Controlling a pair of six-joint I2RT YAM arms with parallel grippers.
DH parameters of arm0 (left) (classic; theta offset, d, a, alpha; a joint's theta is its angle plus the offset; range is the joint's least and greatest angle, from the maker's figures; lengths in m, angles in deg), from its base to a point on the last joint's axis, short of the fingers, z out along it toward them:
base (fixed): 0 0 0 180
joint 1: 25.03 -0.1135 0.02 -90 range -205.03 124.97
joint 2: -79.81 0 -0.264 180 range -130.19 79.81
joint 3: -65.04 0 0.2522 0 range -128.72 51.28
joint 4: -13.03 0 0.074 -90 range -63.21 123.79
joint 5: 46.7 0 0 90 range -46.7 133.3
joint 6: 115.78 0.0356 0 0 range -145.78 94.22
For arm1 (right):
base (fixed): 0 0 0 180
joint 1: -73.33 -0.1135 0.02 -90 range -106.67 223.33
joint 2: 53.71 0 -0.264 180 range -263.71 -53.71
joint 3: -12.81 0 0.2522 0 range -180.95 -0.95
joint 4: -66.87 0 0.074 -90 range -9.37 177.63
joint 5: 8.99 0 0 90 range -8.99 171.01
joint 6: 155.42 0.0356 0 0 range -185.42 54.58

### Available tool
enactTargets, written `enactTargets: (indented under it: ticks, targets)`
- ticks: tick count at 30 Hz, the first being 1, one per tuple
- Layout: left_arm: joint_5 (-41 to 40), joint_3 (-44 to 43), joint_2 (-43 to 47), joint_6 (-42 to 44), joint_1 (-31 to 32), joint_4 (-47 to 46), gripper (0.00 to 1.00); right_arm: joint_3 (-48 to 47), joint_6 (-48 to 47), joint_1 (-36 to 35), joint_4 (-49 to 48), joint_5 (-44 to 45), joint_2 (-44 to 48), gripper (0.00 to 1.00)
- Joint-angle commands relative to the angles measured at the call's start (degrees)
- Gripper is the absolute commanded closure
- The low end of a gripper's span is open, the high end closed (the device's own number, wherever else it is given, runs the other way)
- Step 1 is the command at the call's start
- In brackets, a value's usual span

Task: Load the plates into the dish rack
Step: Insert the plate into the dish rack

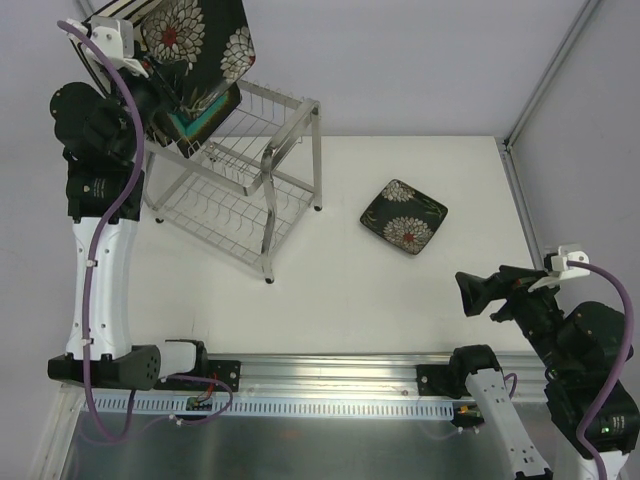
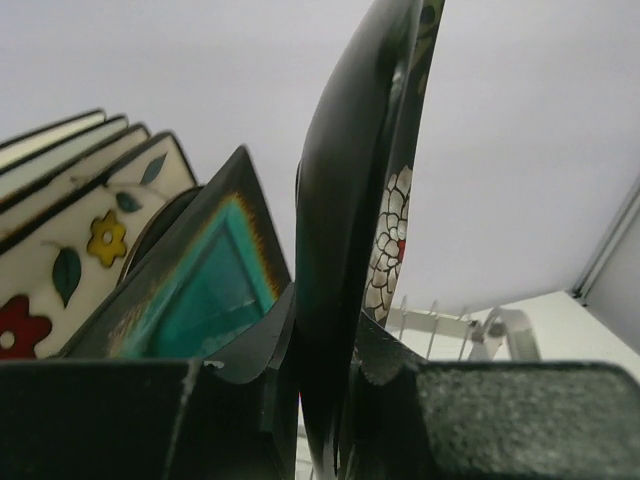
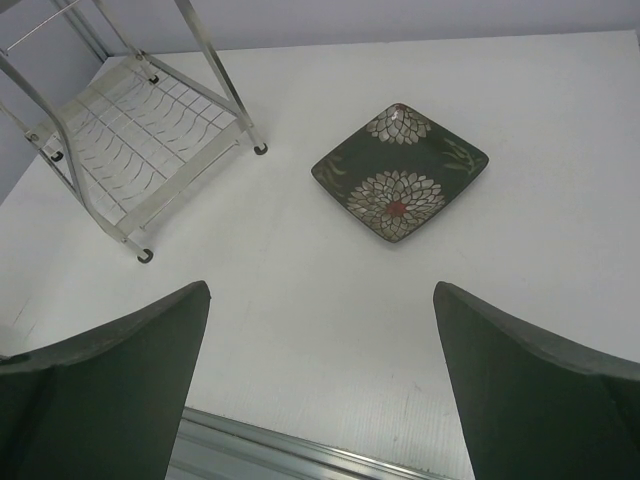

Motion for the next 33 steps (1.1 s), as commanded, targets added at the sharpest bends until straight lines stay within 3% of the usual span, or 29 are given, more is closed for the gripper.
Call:
enactTargets:
  ticks: [1,13,33]
  targets:
    - [2.37,1.18,2.64,0.06,-2.21,-8.60,1.00,0.00,-1.62,-0.76,-0.61,0.54,-1.19,0.01]
    - [2.99,2.77,0.53,4.81,-7.14,-9.22,1.00,-0.97,-3.12,-1.73,0.62,1.77,-2.78,0.00]
    - [4.58,11.98,0.70,6.40,-7.84,-12.11,1.00,-0.18,-4.26,-2.61,-0.08,2.91,-4.01,0.01]
